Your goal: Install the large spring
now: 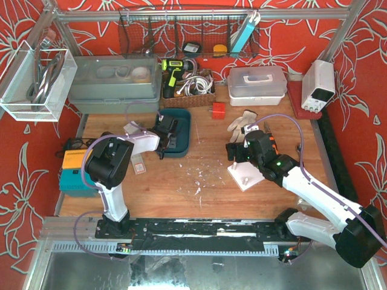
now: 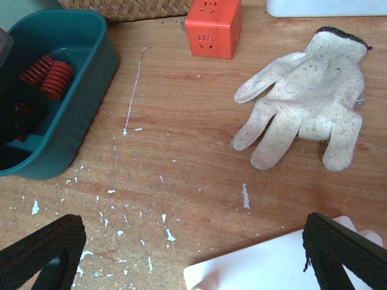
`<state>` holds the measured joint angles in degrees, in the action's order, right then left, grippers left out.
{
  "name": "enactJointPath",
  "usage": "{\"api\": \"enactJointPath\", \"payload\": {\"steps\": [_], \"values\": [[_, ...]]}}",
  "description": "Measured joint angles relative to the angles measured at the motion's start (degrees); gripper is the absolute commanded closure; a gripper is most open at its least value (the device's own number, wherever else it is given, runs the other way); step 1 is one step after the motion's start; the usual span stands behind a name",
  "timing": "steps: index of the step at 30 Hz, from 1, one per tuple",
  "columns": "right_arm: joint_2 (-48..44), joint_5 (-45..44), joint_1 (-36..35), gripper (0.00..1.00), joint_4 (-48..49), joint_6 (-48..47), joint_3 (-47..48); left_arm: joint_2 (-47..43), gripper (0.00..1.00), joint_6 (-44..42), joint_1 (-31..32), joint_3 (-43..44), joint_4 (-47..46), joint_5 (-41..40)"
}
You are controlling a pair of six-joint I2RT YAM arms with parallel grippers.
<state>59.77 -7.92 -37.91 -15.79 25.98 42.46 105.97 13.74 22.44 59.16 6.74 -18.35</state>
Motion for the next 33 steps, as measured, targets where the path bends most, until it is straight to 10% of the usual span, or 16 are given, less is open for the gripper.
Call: {"api": "enactJointPath", "payload": {"steps": [17,33], "values": [[0.0,0.0,0.0,0.01,0.0,-0.1,0.0,-12.8,0.86,-2.3,0.0,-6.8,-1.9,6.9],[-0.9,4.0,0.0,0.04,-2.3,0.9,0.9,-40.7,0.87,-6.9,7.8,-34.9,-32.6,21.0]]}}
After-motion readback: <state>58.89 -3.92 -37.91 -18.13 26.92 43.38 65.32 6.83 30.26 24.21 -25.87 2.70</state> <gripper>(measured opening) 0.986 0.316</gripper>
